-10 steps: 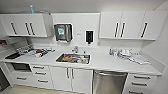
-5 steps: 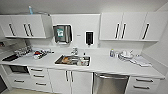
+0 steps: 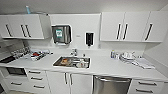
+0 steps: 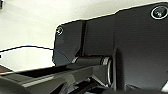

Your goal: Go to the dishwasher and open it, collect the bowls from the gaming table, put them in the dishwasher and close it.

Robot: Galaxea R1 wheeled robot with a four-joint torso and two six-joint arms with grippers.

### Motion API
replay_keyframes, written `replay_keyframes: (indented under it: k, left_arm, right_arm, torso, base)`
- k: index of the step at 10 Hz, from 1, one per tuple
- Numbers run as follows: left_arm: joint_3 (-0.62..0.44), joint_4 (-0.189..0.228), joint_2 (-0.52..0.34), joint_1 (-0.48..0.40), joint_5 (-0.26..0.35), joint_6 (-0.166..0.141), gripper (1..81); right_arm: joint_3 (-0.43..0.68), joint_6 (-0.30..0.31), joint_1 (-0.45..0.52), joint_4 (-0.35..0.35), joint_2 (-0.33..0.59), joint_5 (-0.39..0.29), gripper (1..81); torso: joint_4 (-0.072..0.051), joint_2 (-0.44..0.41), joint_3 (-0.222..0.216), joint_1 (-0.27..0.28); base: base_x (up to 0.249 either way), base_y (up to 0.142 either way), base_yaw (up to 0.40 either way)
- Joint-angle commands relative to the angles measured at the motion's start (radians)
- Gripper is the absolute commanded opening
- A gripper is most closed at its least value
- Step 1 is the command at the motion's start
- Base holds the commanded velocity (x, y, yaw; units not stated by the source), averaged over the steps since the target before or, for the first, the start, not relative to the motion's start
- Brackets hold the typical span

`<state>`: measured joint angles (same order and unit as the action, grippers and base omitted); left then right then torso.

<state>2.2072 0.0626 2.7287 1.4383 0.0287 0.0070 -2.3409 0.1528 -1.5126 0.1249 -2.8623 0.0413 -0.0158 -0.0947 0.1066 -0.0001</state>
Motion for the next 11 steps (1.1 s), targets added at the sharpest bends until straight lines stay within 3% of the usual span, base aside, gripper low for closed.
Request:
replay_keyframes:
  k: [1, 11]
  left_arm:
    - [-0.012, -0.003, -0.015, -0.058, 0.051, 0.007, 81.1]
    - [-0.011, -0.003, -0.012, -0.058, 0.051, 0.007, 81.1]
  right_arm:
    - [0.025, -0.005, 0.054, 0.010, 0.009, -0.046, 81.1]
    - [0.025, -0.006, 0.054, 0.009, 0.005, -0.046, 81.1]
  torso:
    - [0.000, 0.000, 0.000, 0.000]
    - [0.000, 0.000, 0.000, 0.000]
  base:
    - [0.132, 0.000, 0.000]
    - [0.132, 0.000, 0.000]
